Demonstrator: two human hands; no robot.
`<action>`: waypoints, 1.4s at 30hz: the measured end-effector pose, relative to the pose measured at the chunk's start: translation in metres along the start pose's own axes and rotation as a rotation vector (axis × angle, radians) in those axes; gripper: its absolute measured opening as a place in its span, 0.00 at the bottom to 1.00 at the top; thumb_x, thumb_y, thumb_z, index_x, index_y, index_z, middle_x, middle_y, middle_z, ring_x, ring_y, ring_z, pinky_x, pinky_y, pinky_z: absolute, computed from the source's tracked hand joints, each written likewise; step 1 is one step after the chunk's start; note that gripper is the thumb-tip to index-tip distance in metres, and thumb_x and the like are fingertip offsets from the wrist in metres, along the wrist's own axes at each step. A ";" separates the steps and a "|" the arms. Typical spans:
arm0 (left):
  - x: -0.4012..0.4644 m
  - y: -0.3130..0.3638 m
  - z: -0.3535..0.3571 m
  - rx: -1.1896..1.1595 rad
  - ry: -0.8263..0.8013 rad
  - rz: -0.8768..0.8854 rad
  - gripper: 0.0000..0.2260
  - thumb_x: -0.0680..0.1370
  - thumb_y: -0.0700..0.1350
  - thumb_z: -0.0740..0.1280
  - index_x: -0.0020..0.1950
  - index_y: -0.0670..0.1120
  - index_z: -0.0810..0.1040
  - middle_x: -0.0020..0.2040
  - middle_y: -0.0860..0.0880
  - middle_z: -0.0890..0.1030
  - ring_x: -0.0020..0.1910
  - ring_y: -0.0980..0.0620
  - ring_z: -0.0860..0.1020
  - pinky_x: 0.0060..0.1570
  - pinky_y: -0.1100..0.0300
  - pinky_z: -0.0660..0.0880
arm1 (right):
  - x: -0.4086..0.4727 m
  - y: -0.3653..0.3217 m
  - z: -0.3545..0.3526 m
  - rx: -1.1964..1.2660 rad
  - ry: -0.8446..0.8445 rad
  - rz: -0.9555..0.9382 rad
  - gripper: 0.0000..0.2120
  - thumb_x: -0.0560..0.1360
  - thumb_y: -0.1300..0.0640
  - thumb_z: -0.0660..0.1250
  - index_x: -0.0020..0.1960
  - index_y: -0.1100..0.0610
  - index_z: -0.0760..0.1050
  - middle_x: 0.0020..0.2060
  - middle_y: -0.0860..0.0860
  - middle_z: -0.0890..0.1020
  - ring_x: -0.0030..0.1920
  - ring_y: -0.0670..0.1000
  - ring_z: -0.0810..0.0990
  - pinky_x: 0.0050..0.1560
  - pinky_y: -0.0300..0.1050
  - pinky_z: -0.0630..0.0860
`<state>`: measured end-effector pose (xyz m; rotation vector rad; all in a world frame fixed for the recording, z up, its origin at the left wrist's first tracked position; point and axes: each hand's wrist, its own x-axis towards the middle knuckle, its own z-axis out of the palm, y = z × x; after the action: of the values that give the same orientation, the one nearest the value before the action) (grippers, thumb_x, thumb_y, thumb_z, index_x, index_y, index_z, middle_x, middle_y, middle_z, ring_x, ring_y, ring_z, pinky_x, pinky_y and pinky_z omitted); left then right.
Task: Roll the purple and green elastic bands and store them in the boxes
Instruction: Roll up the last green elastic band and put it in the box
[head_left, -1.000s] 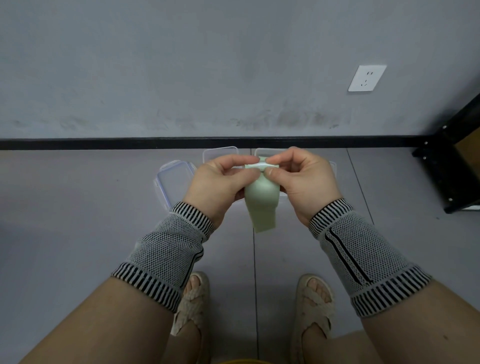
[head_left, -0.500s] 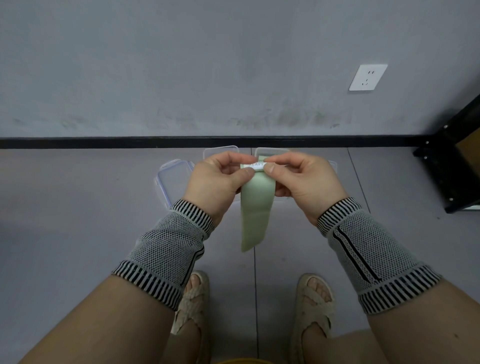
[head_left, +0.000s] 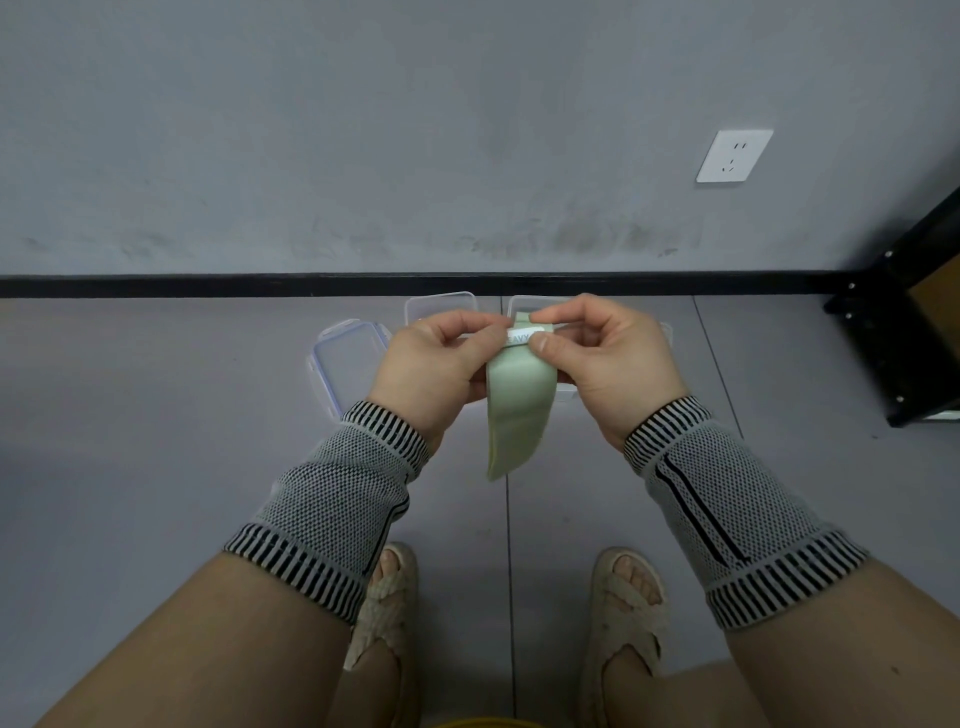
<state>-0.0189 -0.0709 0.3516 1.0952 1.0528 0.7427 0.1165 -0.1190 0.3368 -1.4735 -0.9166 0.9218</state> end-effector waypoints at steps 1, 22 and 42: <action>0.001 0.000 -0.001 0.002 0.004 0.005 0.03 0.76 0.37 0.66 0.45 0.43 0.80 0.37 0.46 0.82 0.33 0.54 0.81 0.37 0.62 0.80 | 0.000 0.000 0.001 0.006 0.002 0.000 0.12 0.70 0.66 0.71 0.39 0.49 0.81 0.36 0.58 0.83 0.42 0.64 0.82 0.48 0.65 0.79; 0.001 0.000 -0.004 -0.013 -0.038 0.062 0.14 0.76 0.30 0.62 0.49 0.47 0.80 0.37 0.50 0.84 0.38 0.53 0.82 0.43 0.59 0.80 | 0.000 -0.005 -0.001 0.069 -0.006 0.031 0.11 0.69 0.70 0.71 0.38 0.54 0.79 0.37 0.58 0.81 0.40 0.57 0.80 0.44 0.54 0.79; 0.000 0.001 -0.007 0.099 0.006 0.139 0.08 0.73 0.31 0.67 0.43 0.44 0.80 0.44 0.40 0.83 0.45 0.43 0.82 0.50 0.50 0.79 | 0.001 -0.011 -0.007 0.176 -0.112 0.154 0.06 0.74 0.65 0.66 0.44 0.56 0.80 0.42 0.57 0.82 0.37 0.51 0.79 0.38 0.43 0.76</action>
<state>-0.0249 -0.0680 0.3519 1.2613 1.0351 0.8117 0.1225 -0.1203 0.3479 -1.3659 -0.7881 1.1782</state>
